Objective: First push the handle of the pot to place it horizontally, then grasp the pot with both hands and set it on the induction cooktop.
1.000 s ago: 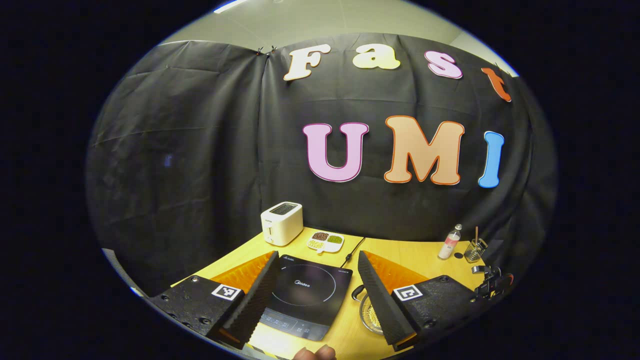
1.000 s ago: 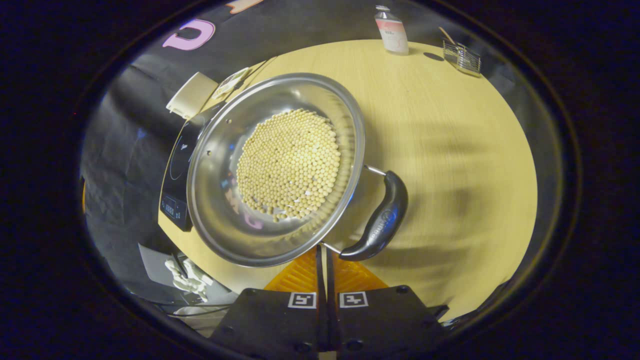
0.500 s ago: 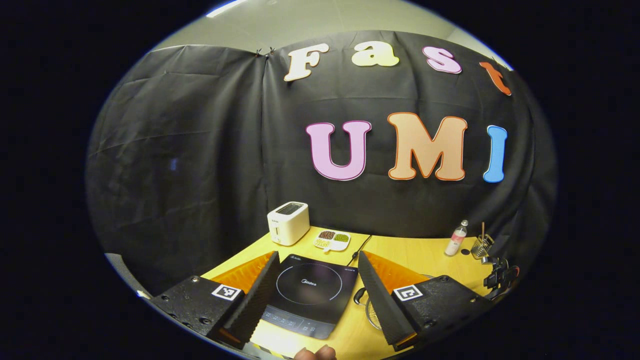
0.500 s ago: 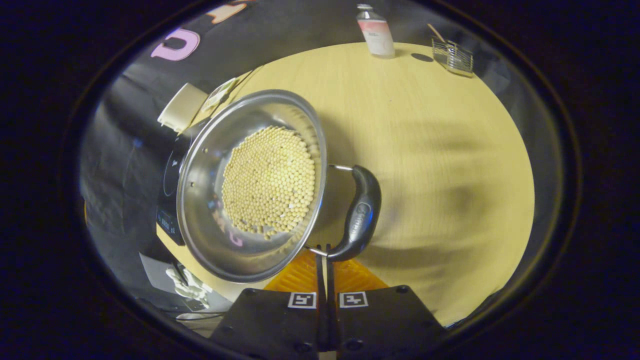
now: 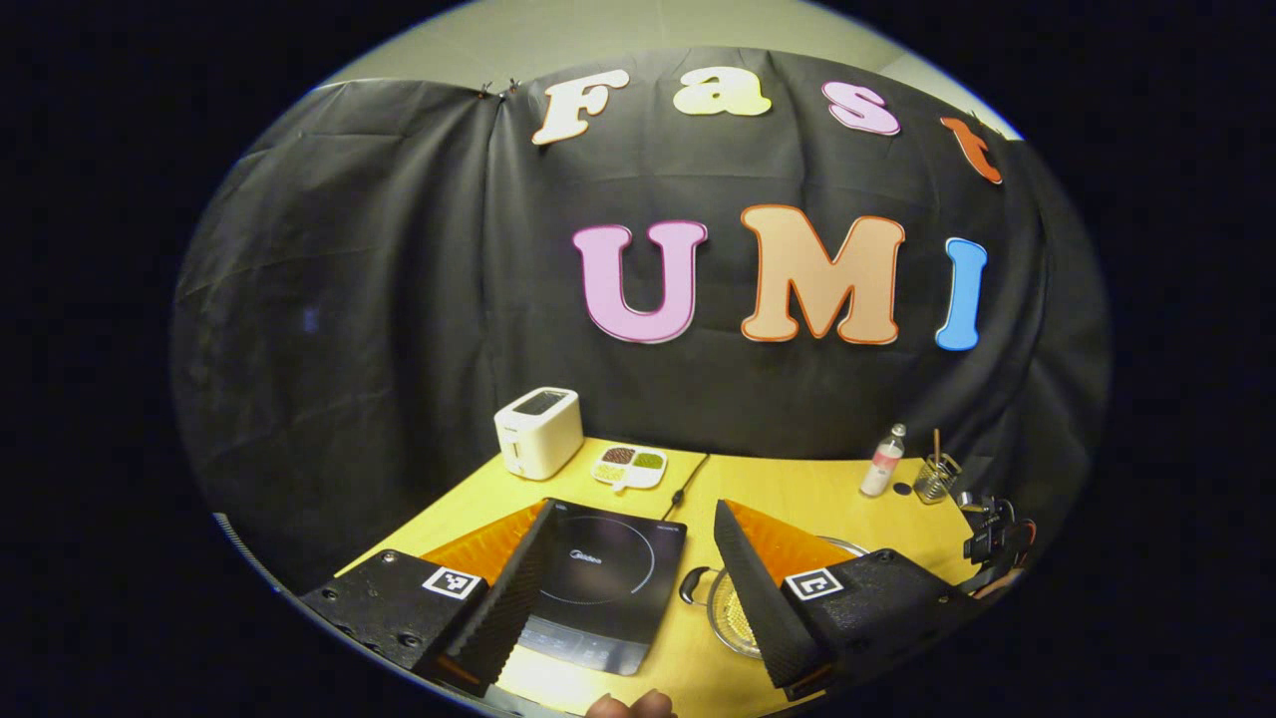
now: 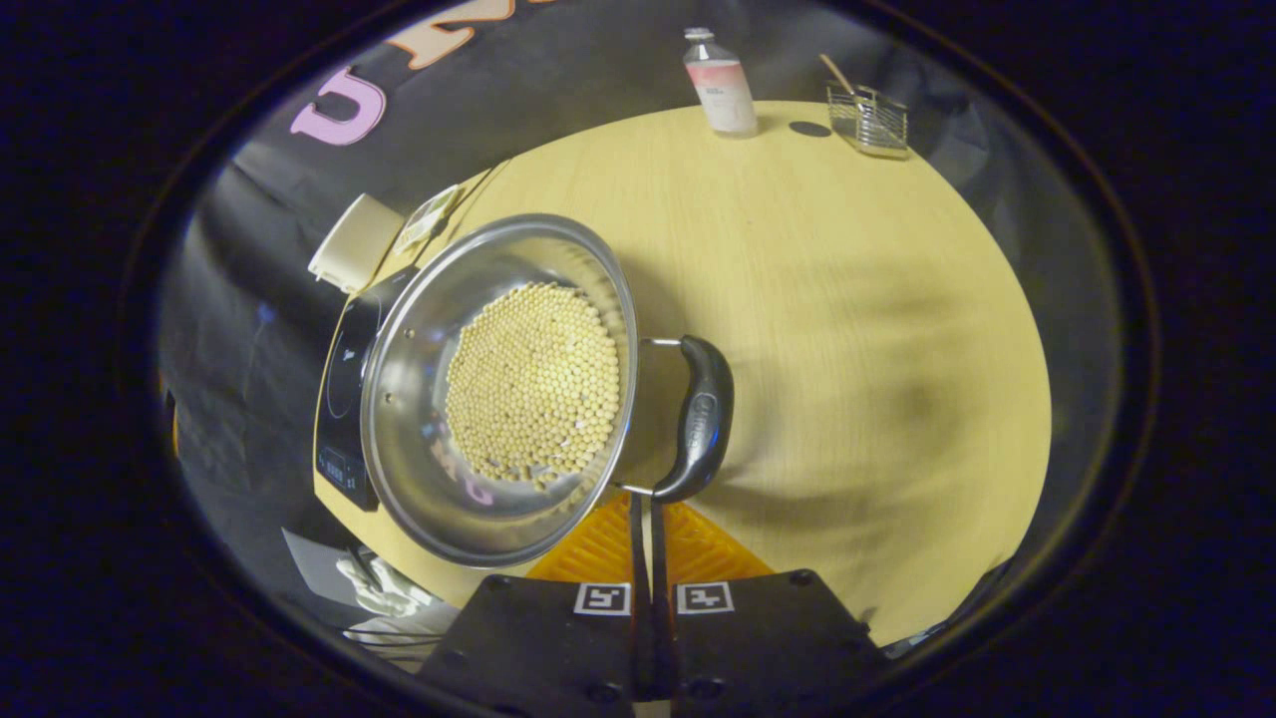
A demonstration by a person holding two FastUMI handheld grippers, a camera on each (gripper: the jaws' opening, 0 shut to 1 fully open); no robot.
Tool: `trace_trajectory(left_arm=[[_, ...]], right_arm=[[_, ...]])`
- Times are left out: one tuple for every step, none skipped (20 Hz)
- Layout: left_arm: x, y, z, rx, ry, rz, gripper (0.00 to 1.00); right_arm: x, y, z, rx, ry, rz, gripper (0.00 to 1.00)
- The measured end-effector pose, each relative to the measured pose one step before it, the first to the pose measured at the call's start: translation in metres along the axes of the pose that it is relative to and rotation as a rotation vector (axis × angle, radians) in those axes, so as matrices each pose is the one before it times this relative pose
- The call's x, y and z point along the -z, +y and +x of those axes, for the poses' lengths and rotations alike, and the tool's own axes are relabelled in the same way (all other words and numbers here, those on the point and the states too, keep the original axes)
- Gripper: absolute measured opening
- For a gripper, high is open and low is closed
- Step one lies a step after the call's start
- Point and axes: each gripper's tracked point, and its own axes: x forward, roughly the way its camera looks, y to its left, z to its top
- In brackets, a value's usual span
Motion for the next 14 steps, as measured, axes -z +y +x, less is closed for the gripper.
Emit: trace_trajectory(left_arm=[[0.00452,-0.00186,0.00693,0.03078,0.01781,-0.00817,0.91],[0.00762,-0.00175,0.00577,0.02997,0.03233,-0.01127,0.95],[0.0049,-0.00102,0.00679,0.03846,0.01921,-0.01989,0.95],[0.00724,-0.0025,0.00652,0.03774,0.02886,-0.02275,0.92],[0.01049,-0.00167,0.00725,0.0341,0.04565,-0.01699,0.95],[0.00796,-0.00093,0.00686,0.03265,0.04225,-0.00522,0.95],[0.00309,-0.00068,0.00783,0.03686,0.02347,0.00467,0.96],[0.00251,0.00065,0.00557,0.03282,0.0183,0.01077,0.96],[0.00673,0.00097,0.00566,0.03268,0.03122,0.00871,0.96],[0.00657,0.00017,0.00584,0.0368,0.0378,0.00483,0.96],[0.00991,0.00083,0.00702,0.03715,0.04108,0.00104,0.96],[0.01066,0.00113,0.00339,0.03123,0.04334,-0.00394,0.96],[0.00745,0.00227,0.00463,0.02773,0.03853,-0.00457,0.96],[0.00869,0.00343,0.00441,0.02105,0.0424,-0.0058,0.96]], right_arm=[[-0.00162,0.00018,-0.00358,0.01244,-0.01152,0.01688,0.0],[-0.00098,0.00139,-0.0036,0.01001,-0.01443,0.02084,0.04],[-0.00356,0.00254,-0.00249,0.00558,-0.02,0.01893,0.05],[-0.00034,0.00031,-0.00537,0.0168,-0.01475,0.00973,0.06],[-0.0035,0.00032,-0.00534,0.01214,-0.01584,0.01619,0.08],[-0.0043,0.00239,-0.00214,0.01111,-0.01697,0.02747,0.11],[-0.00413,0.00156,-0.00319,0.00967,-0.01642,0.02622,0.14],[0.00012,0.00376,-0.00324,0.00596,-0.00971,0.02374,0.17],[-0.00272,0.00203,-0.0019,0.01055,-0.01008,0.01721,0.34],[-0.00125,0.00011,-0.00136,0.01932,-0.00951,0.00814,0.46],[-0.00201,0.00099,-0.00146,0.02016,-0.01111,0.00149,0.57],[0.00022,0.00065,-0.00181,0.01717,-0.00963,0.0006,0.69],[-0.00131,0.00193,-0.00281,0.01215,-0.00461,0.00027,0.81],[-0.00133,0.00326,-0.00319,0.00883,-0.00544,-0.0031,0.81]])
